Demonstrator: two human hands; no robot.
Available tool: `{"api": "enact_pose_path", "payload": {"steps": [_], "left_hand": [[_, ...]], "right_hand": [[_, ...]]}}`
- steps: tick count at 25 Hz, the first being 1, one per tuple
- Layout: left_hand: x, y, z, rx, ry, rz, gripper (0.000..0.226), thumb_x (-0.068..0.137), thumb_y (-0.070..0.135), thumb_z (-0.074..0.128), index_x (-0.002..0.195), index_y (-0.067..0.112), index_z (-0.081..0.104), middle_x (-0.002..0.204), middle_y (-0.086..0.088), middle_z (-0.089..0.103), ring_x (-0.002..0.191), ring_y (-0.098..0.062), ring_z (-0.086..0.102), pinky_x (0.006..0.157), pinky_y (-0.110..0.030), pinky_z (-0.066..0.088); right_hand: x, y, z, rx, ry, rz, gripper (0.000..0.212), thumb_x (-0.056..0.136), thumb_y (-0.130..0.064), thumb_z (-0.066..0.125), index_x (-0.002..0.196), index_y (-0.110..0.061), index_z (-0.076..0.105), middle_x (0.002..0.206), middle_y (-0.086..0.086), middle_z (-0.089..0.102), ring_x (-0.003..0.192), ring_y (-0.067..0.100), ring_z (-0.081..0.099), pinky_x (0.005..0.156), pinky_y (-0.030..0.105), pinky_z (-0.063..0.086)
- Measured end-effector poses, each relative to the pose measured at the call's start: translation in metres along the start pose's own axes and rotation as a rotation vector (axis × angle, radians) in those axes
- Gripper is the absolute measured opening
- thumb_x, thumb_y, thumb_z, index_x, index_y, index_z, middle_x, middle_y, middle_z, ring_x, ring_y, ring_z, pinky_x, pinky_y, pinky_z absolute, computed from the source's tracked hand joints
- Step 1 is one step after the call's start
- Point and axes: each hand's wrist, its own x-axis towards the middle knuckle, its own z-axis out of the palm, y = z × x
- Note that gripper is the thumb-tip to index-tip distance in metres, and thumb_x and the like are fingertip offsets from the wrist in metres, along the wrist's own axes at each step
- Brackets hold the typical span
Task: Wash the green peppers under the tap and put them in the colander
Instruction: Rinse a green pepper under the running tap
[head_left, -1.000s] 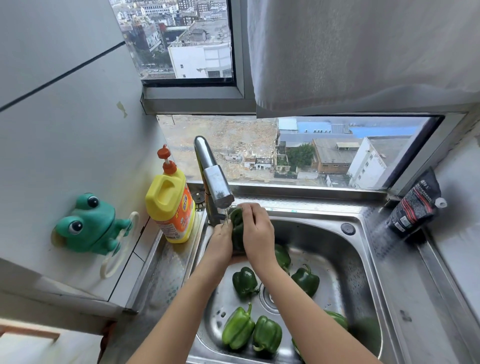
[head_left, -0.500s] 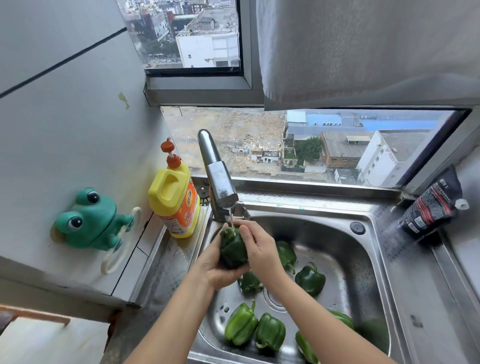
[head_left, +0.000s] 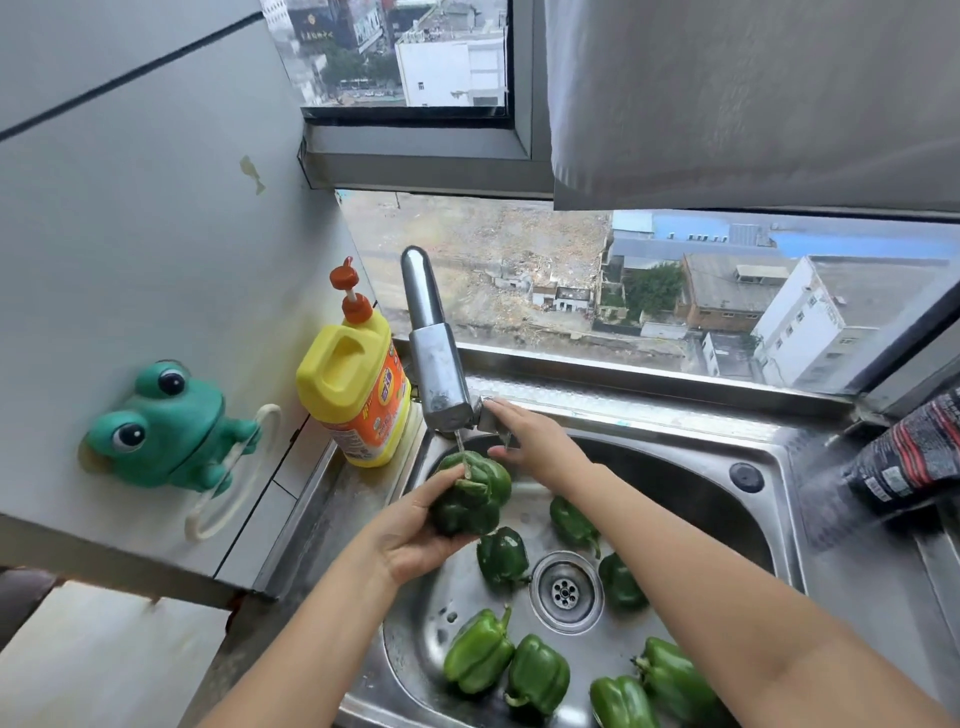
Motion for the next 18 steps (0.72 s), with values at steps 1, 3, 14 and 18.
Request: {"api": "enact_pose_path", "payload": {"steps": [1, 3, 14, 18], "left_hand": [[-0.002, 0.001, -0.001, -0.023, -0.008, -0.024, 0.044, 0.066, 0.013, 0.067, 0.107, 0.000, 0.061, 0.114, -0.030, 0.060, 0.111, -0.048, 0.054, 0.074, -0.059, 0.051], [-0.004, 0.002, -0.004, -0.036, -0.013, -0.041, 0.041, 0.067, 0.010, 0.065, 0.106, -0.001, 0.060, 0.113, -0.031, 0.058, 0.099, -0.052, 0.057, 0.062, -0.054, 0.056], [0.007, 0.000, -0.002, -0.133, -0.046, -0.091, 0.073, 0.065, 0.044, 0.068, 0.126, 0.005, 0.056, 0.120, -0.025, 0.058, 0.105, -0.039, 0.056, 0.064, -0.052, 0.057], [0.009, 0.000, 0.001, -0.071, -0.079, -0.054, 0.092, 0.049, 0.039, 0.089, 0.128, 0.005, 0.055, 0.124, -0.025, 0.057, 0.105, -0.038, 0.058, 0.063, -0.051, 0.059]], "right_hand": [[0.007, 0.002, 0.001, -0.074, 0.035, -0.062, 0.057, 0.087, -0.018, 0.063, 0.140, -0.013, 0.042, 0.138, 0.006, 0.053, 0.114, 0.027, 0.059, 0.098, 0.034, 0.045], [0.017, 0.009, 0.001, -0.078, 0.085, -0.138, 0.039, 0.086, -0.012, 0.061, 0.125, -0.010, 0.056, 0.110, 0.006, 0.068, 0.089, 0.026, 0.066, 0.083, 0.035, 0.052], [0.064, 0.025, -0.022, 0.739, -0.011, 0.398, 0.022, 0.096, -0.007, 0.048, 0.080, 0.001, 0.061, 0.070, 0.006, 0.062, 0.045, 0.002, 0.060, 0.044, 0.015, 0.048], [0.069, 0.025, -0.026, 0.765, -0.104, 0.429, 0.022, 0.096, 0.000, 0.044, 0.099, 0.013, 0.061, 0.070, 0.010, 0.061, 0.042, 0.007, 0.061, 0.045, 0.020, 0.053]]}}
